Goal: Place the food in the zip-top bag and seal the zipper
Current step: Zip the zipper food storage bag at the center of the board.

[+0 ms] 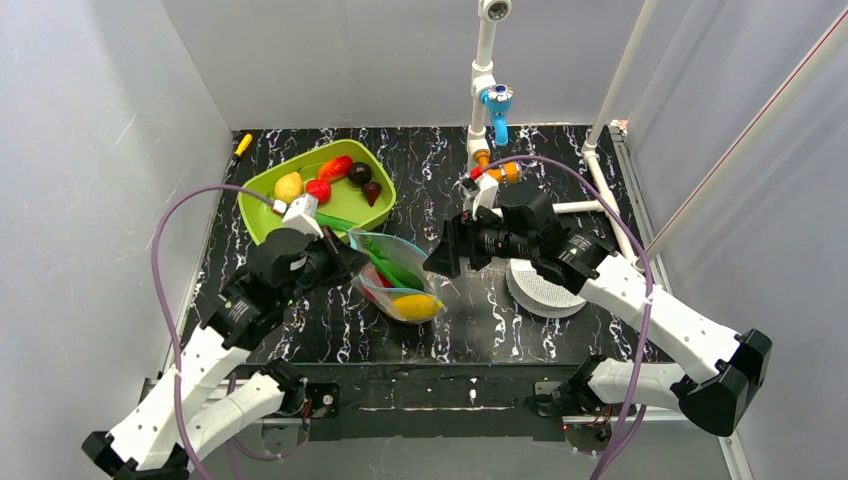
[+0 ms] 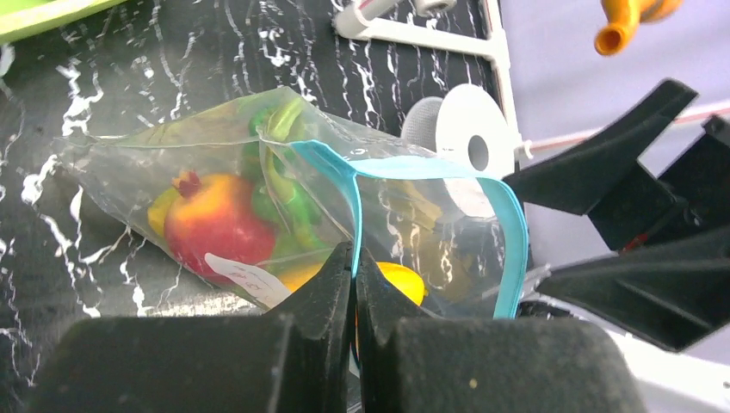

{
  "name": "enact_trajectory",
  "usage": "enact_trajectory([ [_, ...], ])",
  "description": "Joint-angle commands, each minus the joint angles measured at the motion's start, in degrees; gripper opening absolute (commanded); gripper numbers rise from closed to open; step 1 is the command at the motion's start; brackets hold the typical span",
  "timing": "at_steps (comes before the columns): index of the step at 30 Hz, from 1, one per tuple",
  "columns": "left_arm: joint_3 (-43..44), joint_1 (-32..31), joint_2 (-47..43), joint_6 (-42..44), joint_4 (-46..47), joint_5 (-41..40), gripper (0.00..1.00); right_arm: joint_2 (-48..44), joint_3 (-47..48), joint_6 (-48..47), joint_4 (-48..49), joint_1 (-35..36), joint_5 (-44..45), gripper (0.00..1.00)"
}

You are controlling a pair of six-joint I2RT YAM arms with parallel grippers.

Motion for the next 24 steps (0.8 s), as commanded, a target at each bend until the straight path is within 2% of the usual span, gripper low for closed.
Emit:
enact_trajectory([
  [1,-3.58,-0.08,-4.89,-8.39,-0.59,-8.44,0.0,-3.04,-3.29,-5.21,10.84,1.81,-5.74,0.95],
  [4,-3.2,-0.05,-6.81,-9.85,-3.52,-13.36,0.0,-4.75,-5.9,-9.21,14.9,5.85,-5.03,0.97],
  [8,-2.59,-0.09,-8.77,-12.88,-7.26,-18.57,0.0,-5.82,-8.94,-16.83,17.21,12.59,2.43,0.97],
  [13,-3.44,-0.09,-9.76,-15.61,-7.67,-19.44,0.0,-7.44,-14.21,-22.08,21.87,15.84,8.36,0.93],
  [17,-3.42,-0.04,-9.01,-16.52,-8.0,-18.92,0.0,-8.86,-20.99,-28.14,28.76,17.24,10.32,0.88],
  [19,-3.42,-0.05,-8.91,-16.77,-8.01,-18.74,0.0,-8.8,-23.78,-30.66,32.7,17.35,12.57,0.82],
  [22,-3.49,-0.09,-9.2,-16.77,-8.08,-18.72,0.0,-9.36,-28.36,-32.1,40.64,17.34,13.37,0.73],
  [24,-3.53,-0.09,-9.52,-16.81,-8.3,-18.87,0.0,-9.01,-31.15,-32.56,46.77,17.33,12.53,0.72],
])
